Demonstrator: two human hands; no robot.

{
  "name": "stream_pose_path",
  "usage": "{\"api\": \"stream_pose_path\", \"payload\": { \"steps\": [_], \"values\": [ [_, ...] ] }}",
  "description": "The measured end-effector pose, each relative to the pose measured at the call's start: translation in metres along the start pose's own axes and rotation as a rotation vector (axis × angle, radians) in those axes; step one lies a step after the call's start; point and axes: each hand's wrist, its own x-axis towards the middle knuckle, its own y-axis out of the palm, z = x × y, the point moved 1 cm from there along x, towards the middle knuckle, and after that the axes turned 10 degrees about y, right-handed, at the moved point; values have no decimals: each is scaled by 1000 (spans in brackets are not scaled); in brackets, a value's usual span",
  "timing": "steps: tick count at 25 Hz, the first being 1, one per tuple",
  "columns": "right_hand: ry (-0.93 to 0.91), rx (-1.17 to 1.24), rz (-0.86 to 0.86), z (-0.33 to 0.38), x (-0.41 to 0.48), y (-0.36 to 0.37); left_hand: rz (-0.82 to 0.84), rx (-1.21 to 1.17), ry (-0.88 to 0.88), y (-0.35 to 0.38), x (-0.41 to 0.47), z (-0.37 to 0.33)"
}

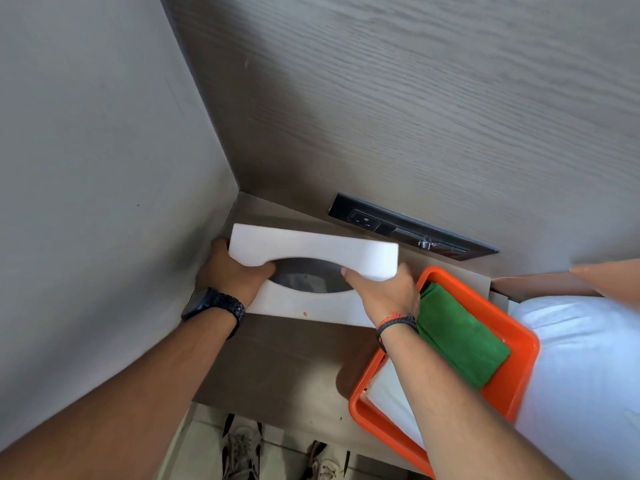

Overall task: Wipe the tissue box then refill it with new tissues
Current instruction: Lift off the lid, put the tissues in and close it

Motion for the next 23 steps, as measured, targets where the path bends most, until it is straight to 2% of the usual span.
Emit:
{"api": "stream_pose_path", "payload": {
  "steps": [6,12,18,23],
  "values": [
    [17,112,34,-5,-15,-11,-57,2,92,-10,-11,-8],
    [67,-83,6,-37,-71,10,-76,107,-13,-34,-45,54],
    [165,-166,167,-71,-110,41,22,159,-125,-41,-72,106],
    [244,-164,214,-87,-104,61,96,257,-101,-27,-56,124]
  ]
}}
